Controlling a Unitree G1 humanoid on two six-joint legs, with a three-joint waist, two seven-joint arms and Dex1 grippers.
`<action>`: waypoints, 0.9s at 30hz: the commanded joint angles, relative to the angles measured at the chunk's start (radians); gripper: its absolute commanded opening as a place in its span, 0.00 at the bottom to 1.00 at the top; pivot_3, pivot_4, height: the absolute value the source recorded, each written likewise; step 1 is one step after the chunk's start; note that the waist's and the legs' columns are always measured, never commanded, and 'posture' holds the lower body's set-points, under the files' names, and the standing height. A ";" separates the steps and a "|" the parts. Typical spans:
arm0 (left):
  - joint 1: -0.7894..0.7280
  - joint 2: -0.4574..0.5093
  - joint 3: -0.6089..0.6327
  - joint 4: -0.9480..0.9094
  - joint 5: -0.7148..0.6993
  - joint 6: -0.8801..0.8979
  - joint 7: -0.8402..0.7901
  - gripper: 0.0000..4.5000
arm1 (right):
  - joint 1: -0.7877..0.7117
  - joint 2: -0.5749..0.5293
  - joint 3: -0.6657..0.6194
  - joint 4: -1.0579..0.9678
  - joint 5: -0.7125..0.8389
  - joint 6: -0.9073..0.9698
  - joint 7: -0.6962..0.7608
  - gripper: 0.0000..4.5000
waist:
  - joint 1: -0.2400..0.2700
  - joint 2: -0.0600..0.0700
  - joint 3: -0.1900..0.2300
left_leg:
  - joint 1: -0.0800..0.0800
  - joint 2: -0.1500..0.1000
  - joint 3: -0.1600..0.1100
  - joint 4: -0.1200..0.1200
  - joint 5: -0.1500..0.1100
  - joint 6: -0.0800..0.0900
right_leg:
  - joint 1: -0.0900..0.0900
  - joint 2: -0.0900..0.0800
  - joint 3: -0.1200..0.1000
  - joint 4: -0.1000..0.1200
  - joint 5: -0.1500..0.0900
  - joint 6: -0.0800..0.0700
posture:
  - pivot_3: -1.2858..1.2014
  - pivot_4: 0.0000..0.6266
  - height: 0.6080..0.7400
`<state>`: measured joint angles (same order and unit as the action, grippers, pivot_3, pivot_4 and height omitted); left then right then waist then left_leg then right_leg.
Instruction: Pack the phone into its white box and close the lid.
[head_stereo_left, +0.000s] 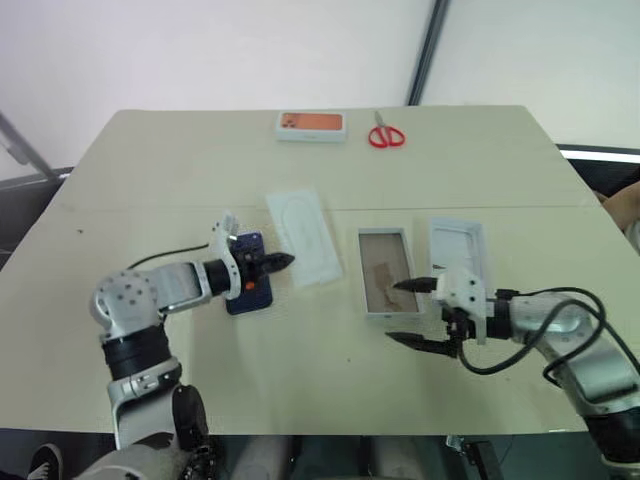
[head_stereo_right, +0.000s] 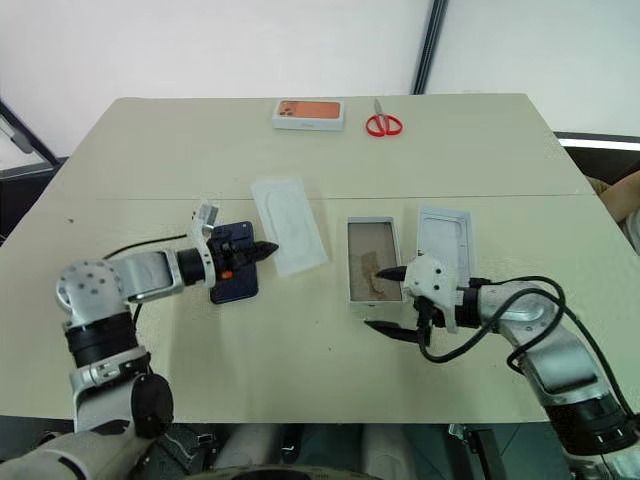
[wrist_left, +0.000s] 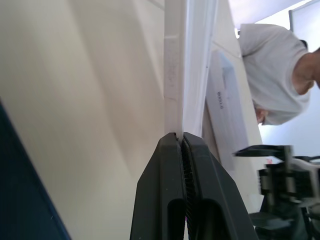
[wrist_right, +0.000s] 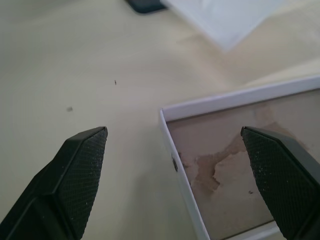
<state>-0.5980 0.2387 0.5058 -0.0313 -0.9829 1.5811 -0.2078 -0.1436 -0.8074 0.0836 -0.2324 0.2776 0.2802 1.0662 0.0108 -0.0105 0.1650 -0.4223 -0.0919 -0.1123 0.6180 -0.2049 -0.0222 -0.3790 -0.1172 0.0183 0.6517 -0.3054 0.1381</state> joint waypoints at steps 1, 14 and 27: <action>-0.013 0.007 -0.005 -0.002 -0.014 -0.018 -0.033 0.00 | -0.048 -0.002 0.019 0.017 -0.010 0.001 0.021 0.88 | 0.000 -0.001 0.000 | 0.000 0.000 0.000 0.000 0.000 -0.001 | 0.000 0.000 0.000 0.000 0.000 0.000 | 0.52 0.24 1.00; -0.039 -0.004 0.025 -0.007 -0.032 -0.016 -0.026 0.00 | -0.115 0.053 0.155 0.038 -0.090 -0.037 0.052 0.01 | -0.002 -0.002 0.001 | -0.001 0.000 0.000 0.000 0.002 -0.003 | -0.001 0.000 0.000 0.000 0.000 0.000 | 0.52 0.24 1.00; -0.040 -0.027 0.034 0.019 -0.154 0.033 0.025 0.00 | -0.164 0.233 0.264 -0.059 -0.127 0.046 -0.054 0.14 | -0.001 -0.003 0.001 | -0.001 0.000 -0.001 0.000 0.003 -0.005 | -0.002 0.000 0.000 0.001 0.000 0.000 | 0.52 0.24 1.00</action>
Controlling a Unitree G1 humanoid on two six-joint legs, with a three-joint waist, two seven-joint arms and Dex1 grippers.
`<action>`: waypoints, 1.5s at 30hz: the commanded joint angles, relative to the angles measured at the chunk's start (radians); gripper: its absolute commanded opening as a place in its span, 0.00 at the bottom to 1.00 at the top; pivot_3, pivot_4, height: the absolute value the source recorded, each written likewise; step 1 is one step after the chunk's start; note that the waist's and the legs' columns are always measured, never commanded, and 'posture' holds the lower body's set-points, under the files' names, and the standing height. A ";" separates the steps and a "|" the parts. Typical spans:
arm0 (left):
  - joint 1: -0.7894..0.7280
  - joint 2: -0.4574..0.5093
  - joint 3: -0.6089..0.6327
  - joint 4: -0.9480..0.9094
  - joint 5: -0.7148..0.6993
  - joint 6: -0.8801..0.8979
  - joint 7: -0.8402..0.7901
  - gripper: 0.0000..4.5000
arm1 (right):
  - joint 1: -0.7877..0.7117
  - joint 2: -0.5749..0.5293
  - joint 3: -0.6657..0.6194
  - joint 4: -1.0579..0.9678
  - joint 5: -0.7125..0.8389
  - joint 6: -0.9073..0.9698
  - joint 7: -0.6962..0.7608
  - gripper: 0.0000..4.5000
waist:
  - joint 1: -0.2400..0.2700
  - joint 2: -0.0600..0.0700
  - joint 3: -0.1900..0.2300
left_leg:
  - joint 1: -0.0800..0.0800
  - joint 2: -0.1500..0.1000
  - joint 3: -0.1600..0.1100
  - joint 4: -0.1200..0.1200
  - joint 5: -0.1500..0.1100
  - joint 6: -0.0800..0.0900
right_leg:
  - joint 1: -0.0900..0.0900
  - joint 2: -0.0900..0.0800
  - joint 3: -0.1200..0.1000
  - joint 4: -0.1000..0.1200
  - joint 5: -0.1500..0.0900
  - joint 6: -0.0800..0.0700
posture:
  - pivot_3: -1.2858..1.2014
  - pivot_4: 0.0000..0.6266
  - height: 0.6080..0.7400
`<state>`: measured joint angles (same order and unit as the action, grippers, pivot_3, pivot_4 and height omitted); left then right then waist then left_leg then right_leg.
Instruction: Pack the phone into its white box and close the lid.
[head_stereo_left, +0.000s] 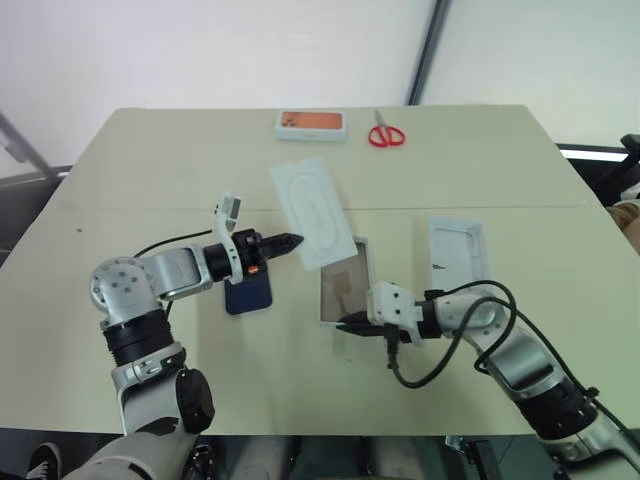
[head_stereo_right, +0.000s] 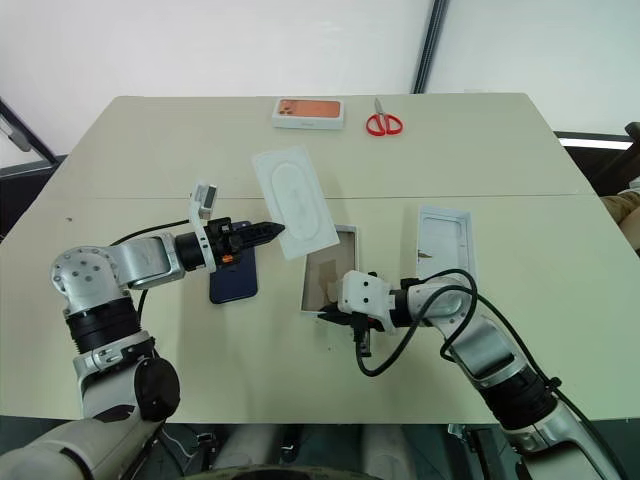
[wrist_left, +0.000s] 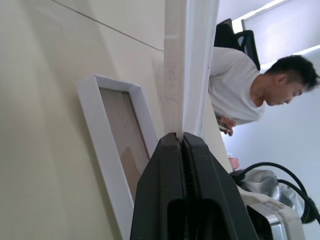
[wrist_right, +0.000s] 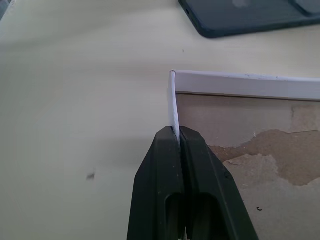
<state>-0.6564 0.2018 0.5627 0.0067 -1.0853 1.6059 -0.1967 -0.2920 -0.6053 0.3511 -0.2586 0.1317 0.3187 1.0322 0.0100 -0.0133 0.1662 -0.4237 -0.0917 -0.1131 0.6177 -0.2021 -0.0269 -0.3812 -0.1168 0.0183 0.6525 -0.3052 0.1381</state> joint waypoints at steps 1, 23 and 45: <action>0.026 0.009 -0.029 -0.024 -0.057 0.009 0.020 0.00 | -0.017 0.034 -0.003 -0.033 0.017 0.012 -0.022 0.19 | -0.001 0.000 0.000 | 0.000 0.000 0.000 0.000 0.000 0.000 | 0.000 0.000 0.000 0.000 0.000 0.000 | 0.52 0.24 1.00; 0.045 0.233 -0.377 0.057 -0.092 -0.007 -0.192 0.00 | 0.133 -0.217 -0.435 -0.045 0.204 -0.008 0.030 0.62 | 0.000 0.000 0.000 | -0.001 0.000 0.001 -0.001 -0.003 0.004 | -0.001 0.000 0.001 0.000 0.000 0.000 | 0.52 0.24 1.00; -0.034 0.244 -0.550 0.221 0.178 -0.180 -0.486 0.00 | 0.178 -0.193 -0.391 -0.064 0.184 -0.049 -0.031 0.62 | -0.001 0.000 0.000 | -0.002 0.000 0.001 -0.001 -0.002 0.004 | -0.003 -0.001 0.001 0.000 0.000 0.000 | 0.52 0.24 1.00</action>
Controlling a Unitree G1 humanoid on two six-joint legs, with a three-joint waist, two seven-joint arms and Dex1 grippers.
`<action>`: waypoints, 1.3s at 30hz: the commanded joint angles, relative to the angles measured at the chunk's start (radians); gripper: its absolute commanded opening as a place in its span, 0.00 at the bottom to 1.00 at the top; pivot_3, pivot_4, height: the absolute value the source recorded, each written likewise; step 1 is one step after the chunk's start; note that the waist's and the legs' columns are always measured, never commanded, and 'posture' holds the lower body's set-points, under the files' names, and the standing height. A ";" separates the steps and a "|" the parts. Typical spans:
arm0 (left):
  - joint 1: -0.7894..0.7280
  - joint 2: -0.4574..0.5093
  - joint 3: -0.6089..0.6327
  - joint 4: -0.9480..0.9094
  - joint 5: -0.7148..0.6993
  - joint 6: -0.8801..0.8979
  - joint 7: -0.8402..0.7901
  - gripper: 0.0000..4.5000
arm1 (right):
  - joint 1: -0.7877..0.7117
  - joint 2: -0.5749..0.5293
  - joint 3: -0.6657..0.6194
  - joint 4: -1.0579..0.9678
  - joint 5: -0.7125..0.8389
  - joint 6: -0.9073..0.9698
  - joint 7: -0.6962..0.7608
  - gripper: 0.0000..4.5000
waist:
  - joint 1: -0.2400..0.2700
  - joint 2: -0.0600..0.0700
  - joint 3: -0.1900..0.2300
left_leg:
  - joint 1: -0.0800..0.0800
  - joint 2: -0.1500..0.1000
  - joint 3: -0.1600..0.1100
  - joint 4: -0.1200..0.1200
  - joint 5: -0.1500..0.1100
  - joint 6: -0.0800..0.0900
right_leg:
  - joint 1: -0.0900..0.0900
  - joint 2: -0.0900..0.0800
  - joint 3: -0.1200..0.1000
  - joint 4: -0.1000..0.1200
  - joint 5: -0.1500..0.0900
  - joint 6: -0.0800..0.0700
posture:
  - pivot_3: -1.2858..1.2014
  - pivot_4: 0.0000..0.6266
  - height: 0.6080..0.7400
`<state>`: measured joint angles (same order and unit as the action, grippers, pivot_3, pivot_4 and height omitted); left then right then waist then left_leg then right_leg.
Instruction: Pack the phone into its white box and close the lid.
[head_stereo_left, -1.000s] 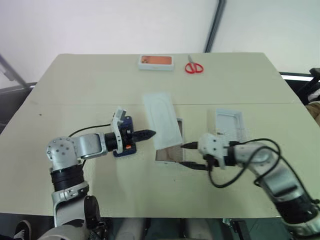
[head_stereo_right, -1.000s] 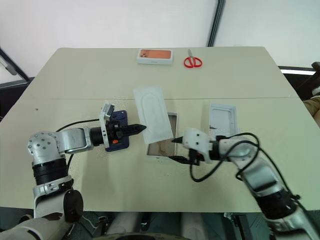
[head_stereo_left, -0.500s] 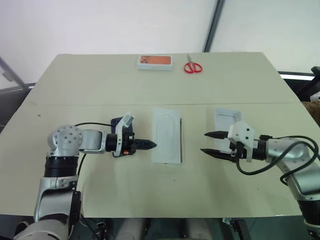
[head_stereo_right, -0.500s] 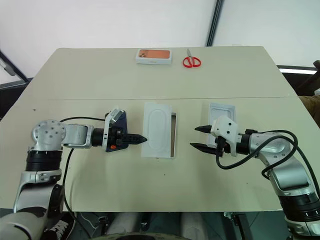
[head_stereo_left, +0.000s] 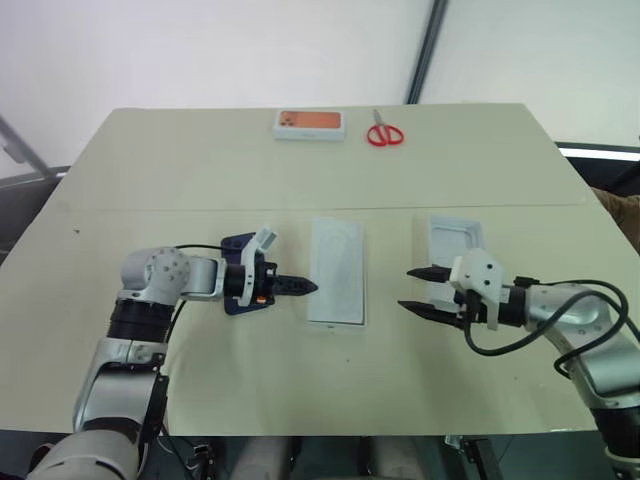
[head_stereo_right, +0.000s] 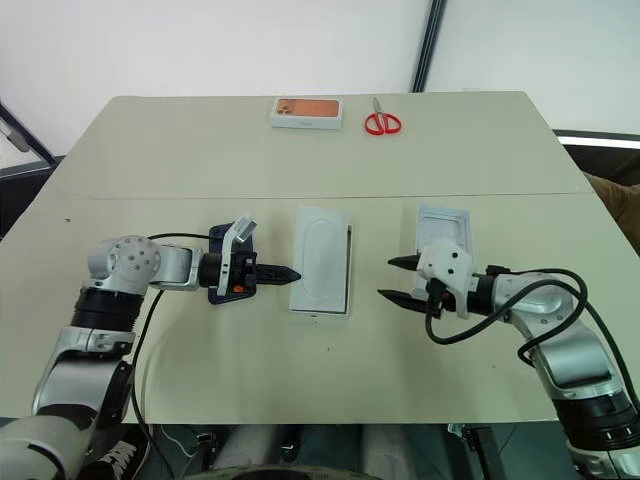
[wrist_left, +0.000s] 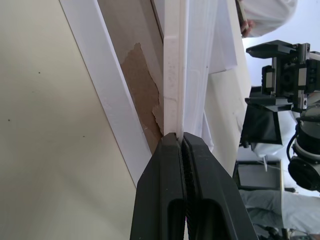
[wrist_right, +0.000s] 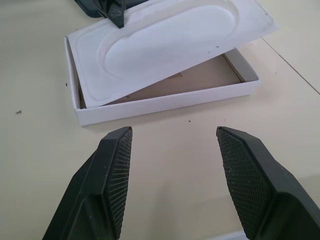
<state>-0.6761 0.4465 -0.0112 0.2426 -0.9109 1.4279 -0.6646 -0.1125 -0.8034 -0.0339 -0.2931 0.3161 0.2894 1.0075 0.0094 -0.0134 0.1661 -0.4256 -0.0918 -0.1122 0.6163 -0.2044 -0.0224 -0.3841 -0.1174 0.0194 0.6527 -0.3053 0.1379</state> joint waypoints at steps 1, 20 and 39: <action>-0.012 -0.003 0.029 -0.021 0.003 0.004 -0.019 0.00 | -0.002 0.005 -0.005 -0.029 0.000 -0.020 -0.007 0.62 | 0.000 0.000 0.000 | 0.000 0.000 0.000 0.000 0.000 0.000 | 0.000 0.000 0.000 0.000 0.000 0.000 | 0.52 0.24 1.00; -0.052 0.034 0.056 -0.118 0.007 0.058 -0.055 0.73 | -0.095 0.063 0.046 -0.027 0.031 0.020 -0.035 0.63 | -0.001 0.000 0.000 | 0.000 0.000 0.000 0.001 0.000 0.000 | 0.000 0.000 0.000 0.001 0.000 0.000 | 0.52 0.24 1.00; 0.181 0.202 0.136 -0.302 0.160 -0.481 -0.244 0.75 | -0.267 0.236 0.325 0.059 -0.176 0.046 -0.153 0.01 | -0.022 0.000 0.000 | -0.001 0.001 0.001 -0.002 0.003 -0.005 | -0.004 0.000 0.002 0.001 0.000 0.000 | 0.52 0.24 1.00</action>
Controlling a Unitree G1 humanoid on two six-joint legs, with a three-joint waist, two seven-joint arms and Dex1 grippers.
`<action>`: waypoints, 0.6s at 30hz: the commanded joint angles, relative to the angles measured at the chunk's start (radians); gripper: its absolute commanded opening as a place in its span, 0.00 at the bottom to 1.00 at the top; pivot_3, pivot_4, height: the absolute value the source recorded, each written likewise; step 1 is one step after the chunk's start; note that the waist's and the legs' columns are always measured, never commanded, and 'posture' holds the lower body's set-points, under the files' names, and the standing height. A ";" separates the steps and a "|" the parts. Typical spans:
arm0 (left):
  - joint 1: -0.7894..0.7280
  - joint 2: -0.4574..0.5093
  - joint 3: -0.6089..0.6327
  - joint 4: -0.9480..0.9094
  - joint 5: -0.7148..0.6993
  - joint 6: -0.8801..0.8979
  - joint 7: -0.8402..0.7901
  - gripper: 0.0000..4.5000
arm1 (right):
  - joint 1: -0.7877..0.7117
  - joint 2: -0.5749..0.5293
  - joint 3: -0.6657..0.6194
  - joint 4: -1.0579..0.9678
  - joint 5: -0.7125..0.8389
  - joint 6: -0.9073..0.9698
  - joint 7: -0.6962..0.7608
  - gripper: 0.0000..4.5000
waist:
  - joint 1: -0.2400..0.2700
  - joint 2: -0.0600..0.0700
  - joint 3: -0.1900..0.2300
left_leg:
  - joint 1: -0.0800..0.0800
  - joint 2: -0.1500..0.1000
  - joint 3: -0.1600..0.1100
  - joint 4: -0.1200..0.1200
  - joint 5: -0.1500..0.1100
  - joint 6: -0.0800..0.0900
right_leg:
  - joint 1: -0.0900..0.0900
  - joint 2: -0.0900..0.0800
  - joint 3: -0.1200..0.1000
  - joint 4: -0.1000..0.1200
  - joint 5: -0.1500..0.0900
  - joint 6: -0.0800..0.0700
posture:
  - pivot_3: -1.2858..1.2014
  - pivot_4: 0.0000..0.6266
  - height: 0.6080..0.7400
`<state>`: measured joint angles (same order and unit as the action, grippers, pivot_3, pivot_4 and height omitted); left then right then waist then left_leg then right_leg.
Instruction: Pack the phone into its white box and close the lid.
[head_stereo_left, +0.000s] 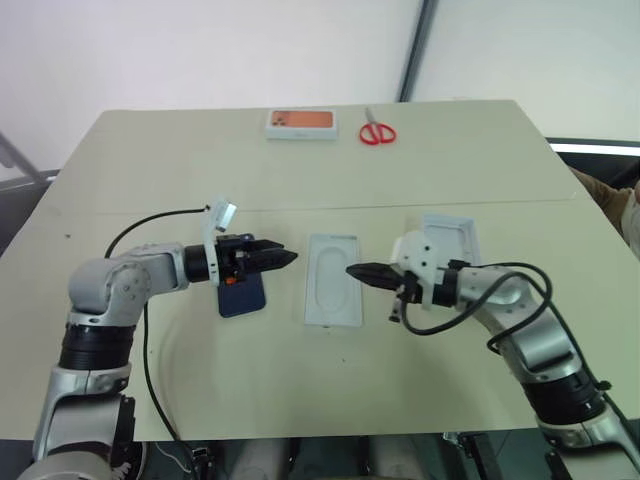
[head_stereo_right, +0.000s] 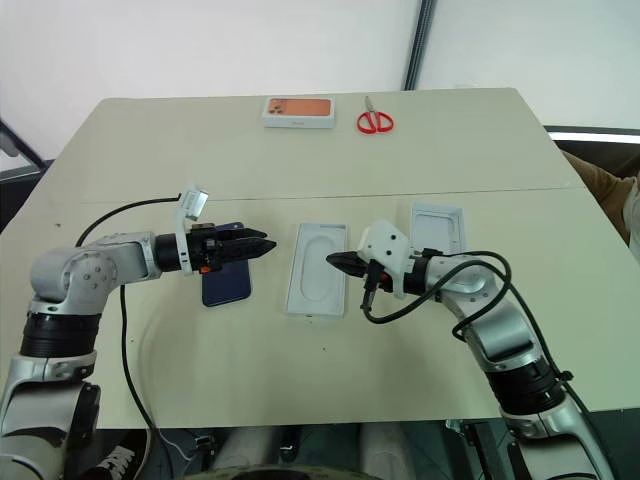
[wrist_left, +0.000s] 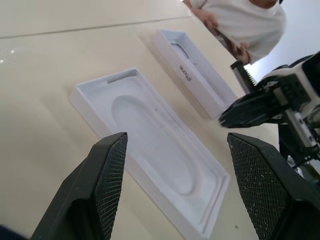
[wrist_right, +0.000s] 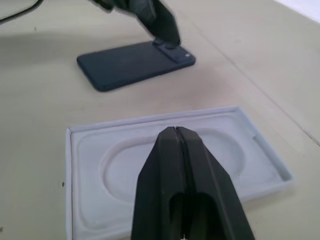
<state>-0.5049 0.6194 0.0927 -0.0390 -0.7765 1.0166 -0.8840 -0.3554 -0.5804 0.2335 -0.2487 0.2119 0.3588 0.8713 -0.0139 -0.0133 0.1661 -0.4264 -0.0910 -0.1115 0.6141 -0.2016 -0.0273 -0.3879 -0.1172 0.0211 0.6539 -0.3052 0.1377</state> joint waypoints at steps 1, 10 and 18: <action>0.021 0.033 0.033 -0.020 0.033 -0.088 -0.029 0.75 | -0.030 0.014 0.092 0.027 -0.114 -0.039 -0.022 0.01 | 0.002 0.000 0.000 | 0.000 0.000 0.000 0.000 0.000 0.000 | 0.000 0.000 0.000 0.000 0.000 0.000 | 0.52 0.24 1.00; 0.121 0.043 0.035 -0.072 0.062 -0.183 -0.036 0.75 | -0.066 0.033 0.253 0.078 -0.325 -0.074 -0.048 0.01 | 0.004 0.000 0.000 | 0.000 -0.001 0.000 0.001 -0.001 0.001 | -0.003 0.000 0.000 0.001 0.000 0.000 | 0.52 0.24 1.00; 0.120 0.029 0.029 -0.083 0.066 -0.185 -0.020 0.75 | -0.052 0.020 0.226 0.075 -0.309 -0.092 0.010 0.01 | 0.001 0.000 0.000 | 0.000 -0.001 -0.001 0.001 -0.002 0.004 | -0.002 0.000 -0.001 0.001 0.000 0.000 | 0.52 0.24 1.00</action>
<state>-0.3760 0.6480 0.1045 -0.0899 -0.7068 0.8457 -0.9088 -0.4153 -0.5457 0.4711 -0.1681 -0.1079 0.2748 0.8614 -0.0130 -0.0133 0.1659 -0.4260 -0.0915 -0.1123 0.6149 -0.2039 -0.0234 -0.3896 -0.1169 0.0204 0.6548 -0.3052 0.1377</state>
